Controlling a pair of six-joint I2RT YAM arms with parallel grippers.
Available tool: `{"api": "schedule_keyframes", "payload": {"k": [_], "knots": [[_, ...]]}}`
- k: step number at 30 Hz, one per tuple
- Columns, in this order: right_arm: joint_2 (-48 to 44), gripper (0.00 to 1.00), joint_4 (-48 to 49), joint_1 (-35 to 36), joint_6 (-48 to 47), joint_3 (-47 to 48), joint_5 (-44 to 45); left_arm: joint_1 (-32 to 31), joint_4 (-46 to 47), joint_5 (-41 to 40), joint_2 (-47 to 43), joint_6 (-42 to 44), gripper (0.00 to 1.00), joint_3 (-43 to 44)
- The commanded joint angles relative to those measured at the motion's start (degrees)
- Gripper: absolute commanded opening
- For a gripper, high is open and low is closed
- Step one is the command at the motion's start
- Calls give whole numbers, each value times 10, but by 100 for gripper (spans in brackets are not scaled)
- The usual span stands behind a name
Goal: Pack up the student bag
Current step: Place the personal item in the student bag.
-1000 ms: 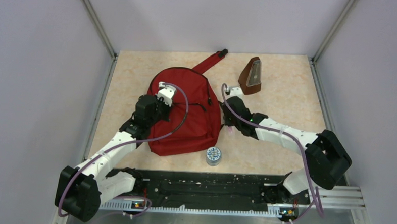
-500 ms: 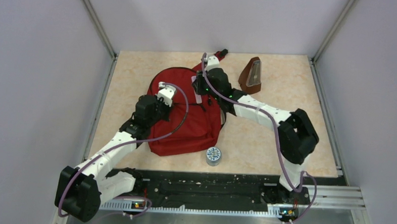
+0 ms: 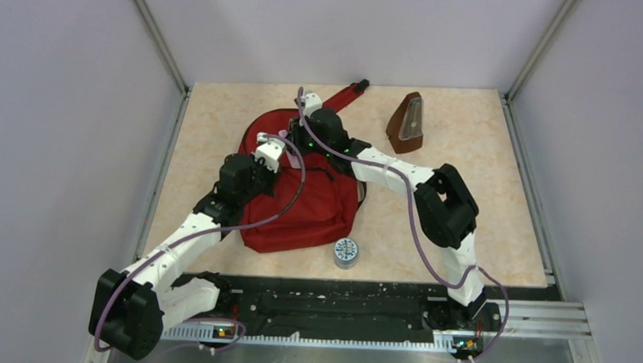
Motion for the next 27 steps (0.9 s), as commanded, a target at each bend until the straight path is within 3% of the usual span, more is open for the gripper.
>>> {"api": "schedule_keyframes", "payload": {"k": [1, 10, 16, 20, 27], "knots": [[-5, 0, -32, 9, -29, 13, -80, 2, 35, 8, -7, 4, 0, 2], [-63, 0, -67, -8, -83, -75, -229, 2, 35, 6, -10, 4, 0, 1], [-54, 0, -158, -30, -155, -47, -338, 2, 35, 6, -12, 3, 0, 2], [-30, 1, -229, -39, -190, -7, -355, 2, 35, 7, -11, 3, 0, 1], [-47, 47, -197, -42, -198, -21, -353, 2, 35, 6, -8, 4, 0, 2]]}}
